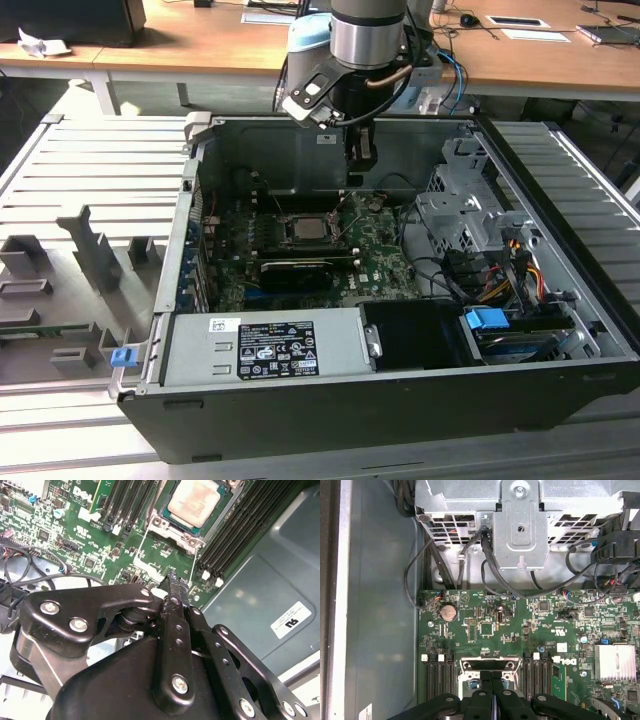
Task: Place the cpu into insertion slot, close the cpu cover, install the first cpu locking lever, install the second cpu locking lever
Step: 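Close the cpu cover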
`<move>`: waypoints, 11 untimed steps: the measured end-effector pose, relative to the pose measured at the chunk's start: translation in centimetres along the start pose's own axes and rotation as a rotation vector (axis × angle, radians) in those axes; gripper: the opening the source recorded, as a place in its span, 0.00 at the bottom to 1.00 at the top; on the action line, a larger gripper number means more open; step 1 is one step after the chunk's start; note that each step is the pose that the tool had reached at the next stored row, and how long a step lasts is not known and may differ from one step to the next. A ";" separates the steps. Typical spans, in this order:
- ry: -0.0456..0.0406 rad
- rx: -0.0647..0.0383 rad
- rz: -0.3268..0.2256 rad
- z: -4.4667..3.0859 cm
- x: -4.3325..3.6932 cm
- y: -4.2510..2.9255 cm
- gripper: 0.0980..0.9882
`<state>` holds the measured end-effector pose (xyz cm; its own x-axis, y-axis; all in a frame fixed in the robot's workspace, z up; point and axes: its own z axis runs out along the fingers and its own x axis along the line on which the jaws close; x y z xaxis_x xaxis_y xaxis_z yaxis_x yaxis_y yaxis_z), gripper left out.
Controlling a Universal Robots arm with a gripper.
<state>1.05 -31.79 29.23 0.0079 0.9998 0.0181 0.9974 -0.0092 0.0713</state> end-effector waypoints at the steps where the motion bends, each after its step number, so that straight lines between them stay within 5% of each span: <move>1: 0.0001 0.000 0.000 0.01 0.00 0.06 0.01; 11: 0.0000 0.000 0.000 0.04 0.00 0.54 0.01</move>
<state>1.59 -31.79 29.23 0.0079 0.9998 0.0181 0.9974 -0.0092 0.0713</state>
